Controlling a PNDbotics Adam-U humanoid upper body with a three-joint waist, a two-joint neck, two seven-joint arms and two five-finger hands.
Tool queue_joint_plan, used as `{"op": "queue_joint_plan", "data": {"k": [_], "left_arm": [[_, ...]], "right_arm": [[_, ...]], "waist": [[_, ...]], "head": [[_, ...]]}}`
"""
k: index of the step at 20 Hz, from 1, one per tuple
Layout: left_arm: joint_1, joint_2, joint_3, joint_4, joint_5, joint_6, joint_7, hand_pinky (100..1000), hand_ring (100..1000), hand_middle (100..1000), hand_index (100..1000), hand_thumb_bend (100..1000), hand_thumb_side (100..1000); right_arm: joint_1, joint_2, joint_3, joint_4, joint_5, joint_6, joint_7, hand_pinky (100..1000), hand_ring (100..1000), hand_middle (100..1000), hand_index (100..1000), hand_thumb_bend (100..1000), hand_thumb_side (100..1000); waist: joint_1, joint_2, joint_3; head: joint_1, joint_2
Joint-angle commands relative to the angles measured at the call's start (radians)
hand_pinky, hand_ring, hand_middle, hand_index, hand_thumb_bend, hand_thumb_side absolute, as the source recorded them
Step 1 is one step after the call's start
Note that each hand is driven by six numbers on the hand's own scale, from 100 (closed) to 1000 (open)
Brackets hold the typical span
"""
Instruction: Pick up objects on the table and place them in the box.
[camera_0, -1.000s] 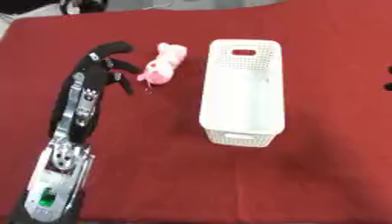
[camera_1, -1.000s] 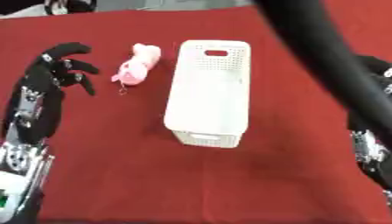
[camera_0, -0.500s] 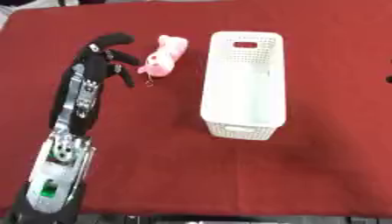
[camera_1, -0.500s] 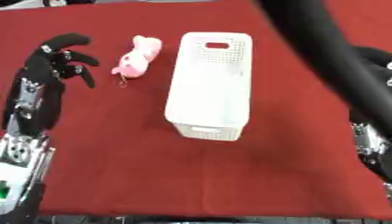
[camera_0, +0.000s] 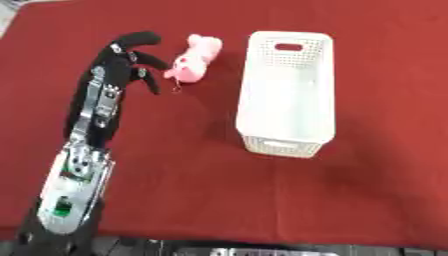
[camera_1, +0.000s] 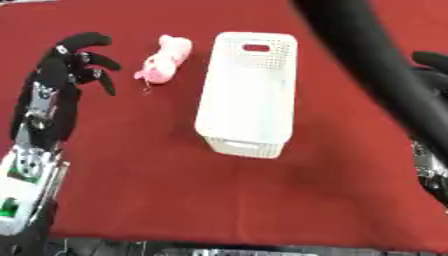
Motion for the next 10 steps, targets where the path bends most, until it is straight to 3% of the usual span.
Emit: {"op": "queue_joint_plan", "data": {"k": [1,5,10], "left_arm": [[-0.013,0.033,0.004,-0.006,-0.02,0.041,0.032,308,608,718,812,169,929],[-0.06,0.104,-0.011,0.026,-0.076,0.125,0.088,298,612,714,800,203,854],[-0.23,0.221,-0.062,0.135,-0.193,0.229,0.11,293,610,722,804,307,769]], "right_arm": [[-0.001,0.002,-0.002,-0.014,0.003,0.001,0.006,657,794,849,809,173,734],[0.006,0.009,0.002,-0.014,0.003,0.007,0.014,659,797,850,809,174,730],[0.008,0.008,0.01,-0.014,-0.004,0.01,0.025,659,797,850,808,171,730]], "waist": [[-0.003,-0.009,-0.004],[0.0,-0.008,-0.01],[0.007,-0.019,-0.023]], "head": [[0.013,-0.003],[0.023,-0.007],[0.02,-0.025]]}}
